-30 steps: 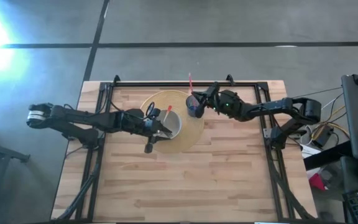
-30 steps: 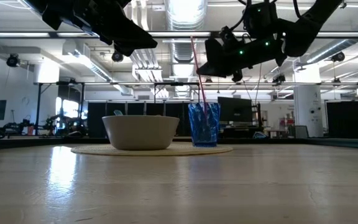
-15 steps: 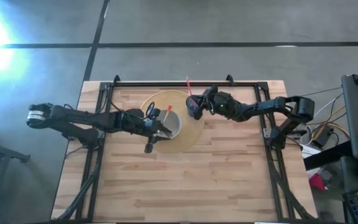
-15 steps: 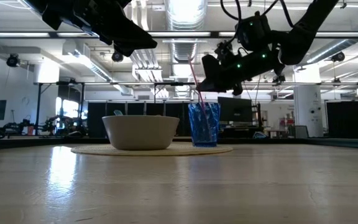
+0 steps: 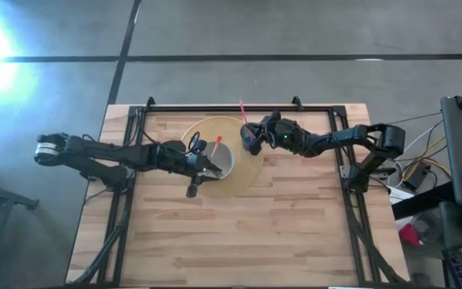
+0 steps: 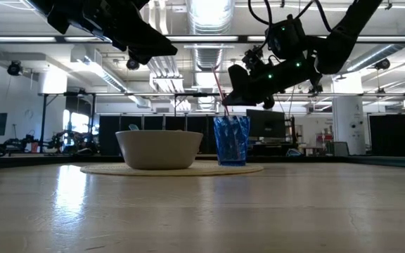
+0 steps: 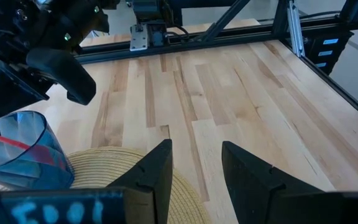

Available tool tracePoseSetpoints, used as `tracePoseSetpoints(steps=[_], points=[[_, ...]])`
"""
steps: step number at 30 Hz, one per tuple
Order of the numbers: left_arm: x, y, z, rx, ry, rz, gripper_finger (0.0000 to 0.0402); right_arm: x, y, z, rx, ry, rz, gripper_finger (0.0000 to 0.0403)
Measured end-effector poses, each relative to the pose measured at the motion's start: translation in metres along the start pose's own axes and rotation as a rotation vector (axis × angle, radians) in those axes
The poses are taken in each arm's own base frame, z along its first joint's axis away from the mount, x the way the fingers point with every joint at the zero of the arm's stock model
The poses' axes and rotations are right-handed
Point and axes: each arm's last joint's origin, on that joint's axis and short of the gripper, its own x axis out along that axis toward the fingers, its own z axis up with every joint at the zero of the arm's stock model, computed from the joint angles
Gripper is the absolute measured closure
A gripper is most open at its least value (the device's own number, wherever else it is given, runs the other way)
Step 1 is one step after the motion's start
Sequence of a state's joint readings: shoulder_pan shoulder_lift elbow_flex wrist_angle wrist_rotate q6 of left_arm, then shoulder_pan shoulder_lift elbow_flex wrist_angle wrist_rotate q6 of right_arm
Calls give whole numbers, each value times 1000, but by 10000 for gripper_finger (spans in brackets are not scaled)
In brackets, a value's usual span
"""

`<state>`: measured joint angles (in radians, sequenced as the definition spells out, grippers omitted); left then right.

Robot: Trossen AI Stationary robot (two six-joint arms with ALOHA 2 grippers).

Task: Pick & Place Utensil
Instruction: Put the orange straw into the blue cup, then return to Home Position

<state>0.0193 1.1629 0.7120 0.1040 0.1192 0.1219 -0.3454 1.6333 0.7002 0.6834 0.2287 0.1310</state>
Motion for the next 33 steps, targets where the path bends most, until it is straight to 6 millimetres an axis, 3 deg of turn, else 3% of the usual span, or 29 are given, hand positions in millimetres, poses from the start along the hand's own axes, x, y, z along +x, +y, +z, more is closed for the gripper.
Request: tracePoseSetpoints(steps=[8, 20, 33], points=[[0, 0, 0, 0, 0, 0, 268, 0, 0, 0, 0, 1, 0, 389], [0, 0, 0, -3, 2, 0, 268, 0, 0, -1, 6, 7, -1, 306], [-3, 0, 1, -25, 1, 0, 268, -8, 0, 11, 8, -19, 1, 270]])
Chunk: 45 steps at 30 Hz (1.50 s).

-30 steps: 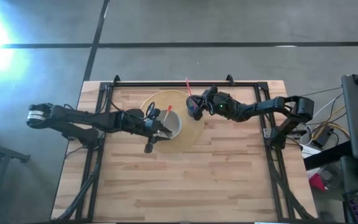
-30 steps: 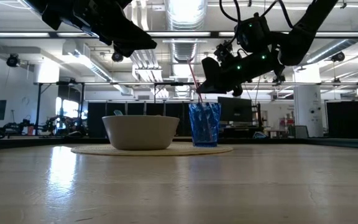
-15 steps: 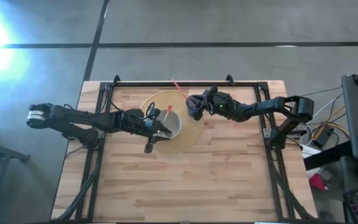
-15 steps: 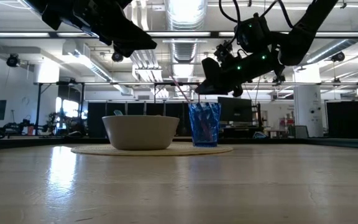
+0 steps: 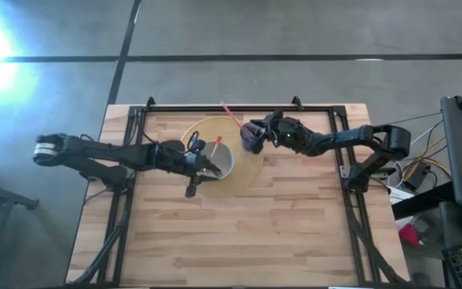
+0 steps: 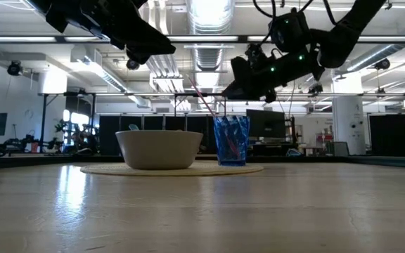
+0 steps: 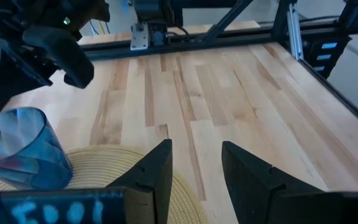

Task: Pick & Place Utensil
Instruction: Return to Home Position

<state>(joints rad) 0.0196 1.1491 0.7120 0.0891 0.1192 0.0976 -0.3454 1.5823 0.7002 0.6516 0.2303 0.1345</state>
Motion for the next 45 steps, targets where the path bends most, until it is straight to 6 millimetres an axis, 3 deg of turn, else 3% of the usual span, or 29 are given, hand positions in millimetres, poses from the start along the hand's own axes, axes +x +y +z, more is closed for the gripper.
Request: tracePoseSetpoints(steps=[6, 13, 21, 26, 37, 45], points=[[-18, 0, 8, 23, -41, 12, 268, -19, 0, 22, -3, -13, 61, 264], [-54, 0, 18, 44, -87, 39, 274, -51, 1, 46, -1, -3, 239, 279], [-94, -5, 16, 53, -108, 45, 345, -99, -1, 71, -5, -12, 310, 307], [-107, -9, -1, 53, -141, 49, 396, -130, 3, 79, -5, -16, 357, 331], [-112, -16, -59, 0, -272, 56, 401, -171, 22, 73, -63, -49, 411, 393], [-117, -20, -92, -4, -329, 56, 401, -209, 5, 77, -99, -121, 429, 394]])
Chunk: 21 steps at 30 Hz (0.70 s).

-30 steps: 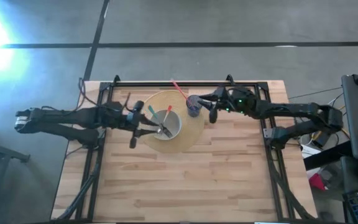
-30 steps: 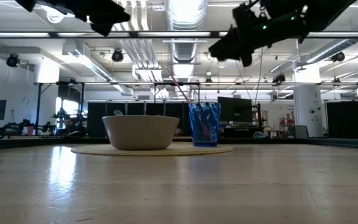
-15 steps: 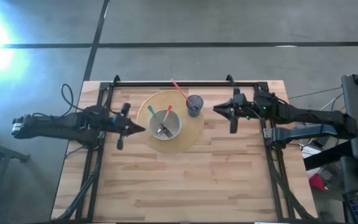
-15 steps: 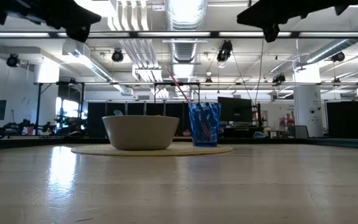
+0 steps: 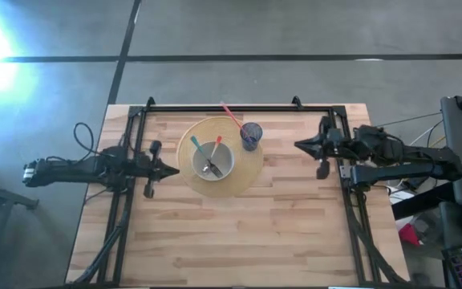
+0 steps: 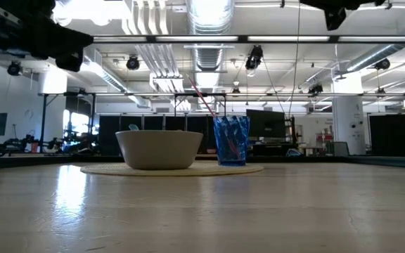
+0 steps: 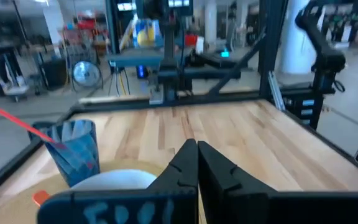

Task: Pick & Place Utensil
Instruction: Return to Home Position

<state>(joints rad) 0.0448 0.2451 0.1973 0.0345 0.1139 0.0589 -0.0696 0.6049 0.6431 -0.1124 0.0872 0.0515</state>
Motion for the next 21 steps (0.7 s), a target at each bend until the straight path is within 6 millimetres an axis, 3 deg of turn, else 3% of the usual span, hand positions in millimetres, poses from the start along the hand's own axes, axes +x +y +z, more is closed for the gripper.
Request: tracePoseSetpoints(steps=[4, 16, 21], points=[[-5, -1, -10, 4, -33, 1, 401, -15, -2, -7, 1, -36, 2, 394], [-9, -3, -40, -27, -76, 1, 401, -29, -7, -64, 59, -15, -43, 394], [-10, -4, -40, -27, -100, 2, 401, -38, -9, -82, 66, -49, -40, 394]])
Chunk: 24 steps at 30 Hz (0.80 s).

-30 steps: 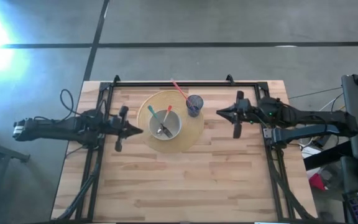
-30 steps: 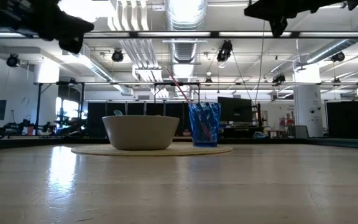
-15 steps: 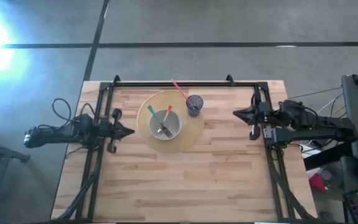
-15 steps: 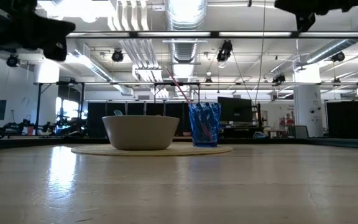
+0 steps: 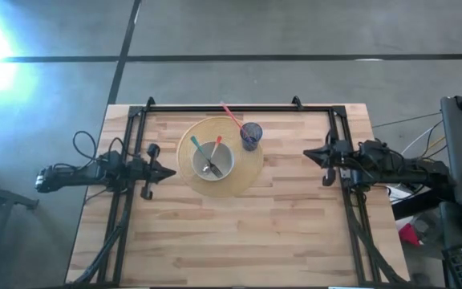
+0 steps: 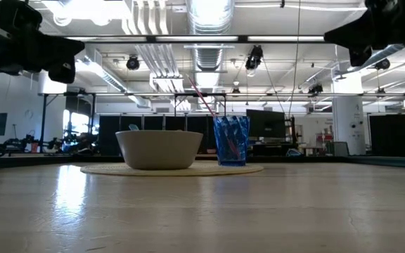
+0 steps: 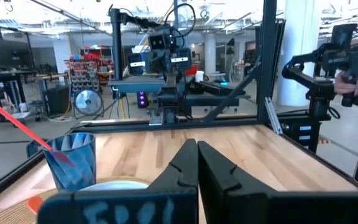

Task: Pick & Place Utensil
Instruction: Return to Home Position

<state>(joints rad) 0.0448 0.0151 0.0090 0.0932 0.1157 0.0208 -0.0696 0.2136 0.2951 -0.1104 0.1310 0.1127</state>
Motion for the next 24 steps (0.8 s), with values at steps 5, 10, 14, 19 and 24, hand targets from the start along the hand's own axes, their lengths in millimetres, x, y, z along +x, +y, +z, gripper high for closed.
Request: tracePoseSetpoints(steps=[5, 10, 14, 19, 24], points=[[0, 0, 0, 1, -2, -1, 401, -12, -3, -13, 10, -76, 9, 394], [0, 0, 1, 5, -10, -1, 401, -14, -4, -23, 21, -126, 18, 394], [0, 0, 4, 1, -38, 0, 401, -8, -4, -29, 31, -131, 30, 394], [1, 0, 4, -28, -43, -1, 401, -2, -4, -47, 40, -157, 64, 394], [1, 0, 2, -54, -27, 0, 401, 0, -5, -58, 67, -152, 77, 394]])
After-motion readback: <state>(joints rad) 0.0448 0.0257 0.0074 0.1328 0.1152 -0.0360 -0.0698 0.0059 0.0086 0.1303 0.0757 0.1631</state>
